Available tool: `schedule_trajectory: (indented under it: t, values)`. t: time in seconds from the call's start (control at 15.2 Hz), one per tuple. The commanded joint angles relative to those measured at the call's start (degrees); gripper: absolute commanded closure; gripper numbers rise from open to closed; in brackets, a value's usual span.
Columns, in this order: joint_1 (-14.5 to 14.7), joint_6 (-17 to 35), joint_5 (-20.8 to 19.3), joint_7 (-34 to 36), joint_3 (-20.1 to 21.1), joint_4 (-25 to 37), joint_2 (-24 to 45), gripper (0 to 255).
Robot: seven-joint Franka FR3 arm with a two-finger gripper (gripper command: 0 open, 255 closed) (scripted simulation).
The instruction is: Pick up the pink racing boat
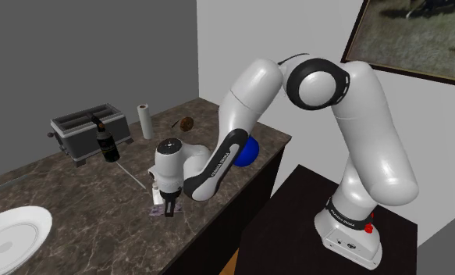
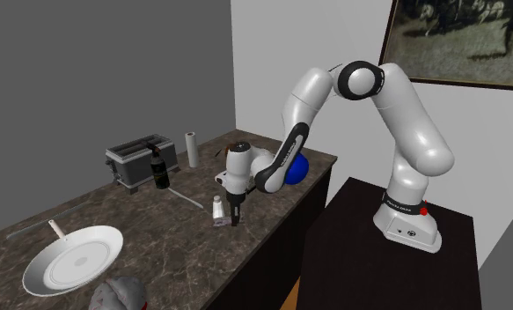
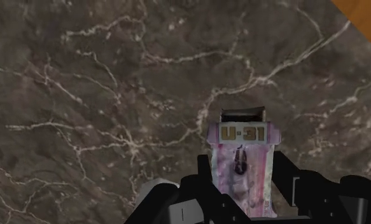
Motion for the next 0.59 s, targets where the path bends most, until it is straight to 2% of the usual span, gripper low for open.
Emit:
schedule_trajectory:
  t: [0.0, 0.53]
  values:
    - [-0.38, -1.1, 0.55, -0.44, 0.61, -0.26, -1.3, 255]
    - [-1.83, -4.62, 2.58, -2.17, 2.57, -1.35, -5.9, 255]
